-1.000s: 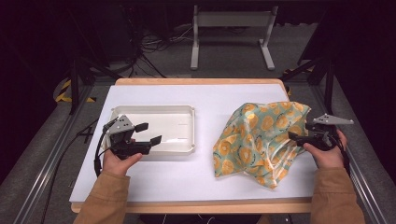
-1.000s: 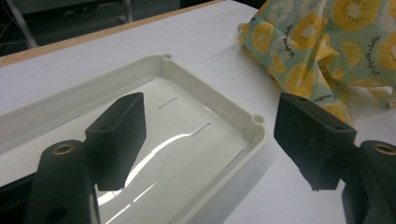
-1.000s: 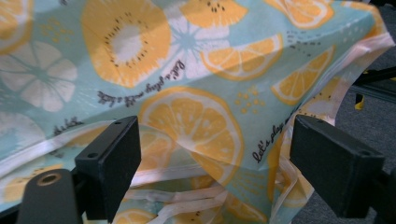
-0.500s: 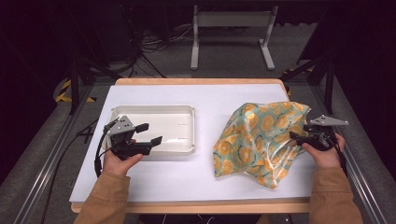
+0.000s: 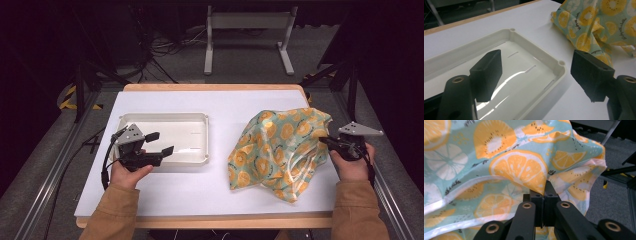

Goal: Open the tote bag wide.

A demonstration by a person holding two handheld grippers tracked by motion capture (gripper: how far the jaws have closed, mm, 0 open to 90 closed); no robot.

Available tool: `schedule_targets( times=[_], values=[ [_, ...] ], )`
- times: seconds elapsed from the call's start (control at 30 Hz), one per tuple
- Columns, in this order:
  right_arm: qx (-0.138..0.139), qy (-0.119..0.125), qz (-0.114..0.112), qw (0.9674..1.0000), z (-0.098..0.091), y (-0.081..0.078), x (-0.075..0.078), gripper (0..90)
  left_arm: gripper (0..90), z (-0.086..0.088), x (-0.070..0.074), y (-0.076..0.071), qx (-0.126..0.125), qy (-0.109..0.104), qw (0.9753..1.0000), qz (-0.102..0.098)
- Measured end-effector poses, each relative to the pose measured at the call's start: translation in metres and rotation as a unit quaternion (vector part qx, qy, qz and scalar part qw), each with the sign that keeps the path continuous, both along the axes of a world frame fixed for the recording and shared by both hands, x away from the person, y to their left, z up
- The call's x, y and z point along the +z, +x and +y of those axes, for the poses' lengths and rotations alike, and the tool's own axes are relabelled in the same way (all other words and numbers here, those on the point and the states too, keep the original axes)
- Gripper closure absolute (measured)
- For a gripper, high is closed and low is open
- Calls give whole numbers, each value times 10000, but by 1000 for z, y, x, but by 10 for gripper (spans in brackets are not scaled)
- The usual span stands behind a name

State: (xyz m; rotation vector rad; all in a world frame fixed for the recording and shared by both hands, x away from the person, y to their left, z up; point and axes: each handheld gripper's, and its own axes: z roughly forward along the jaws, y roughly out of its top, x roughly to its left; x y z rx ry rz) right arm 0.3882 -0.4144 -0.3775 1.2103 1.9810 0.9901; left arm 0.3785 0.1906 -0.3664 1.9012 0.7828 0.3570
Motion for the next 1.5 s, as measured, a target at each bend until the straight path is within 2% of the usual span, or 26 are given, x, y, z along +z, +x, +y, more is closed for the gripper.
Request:
schedule_targets(
  times=[0.37,0.67,0.8,1.13,1.5],
  values=[
    [229,184,-454,9985,9,-16,32,899,259,-1,0,-1,-9,-25,10000,21],
    [489,421,-823,9945,17,-31,58,899,259,-2,1,-1,-47,-26,10000,14],
    [568,422,-920,9932,19,-34,62,899,259,-2,1,-1,-65,-63,10000,1],
    [886,733,-1136,9868,22,-42,74,899,259,-5,2,-1,-150,-75,9999,1],
    [1034,814,-1185,9842,30,-44,82,899,254,-11,4,-3,-260,-95,9996,13]
  ],
)
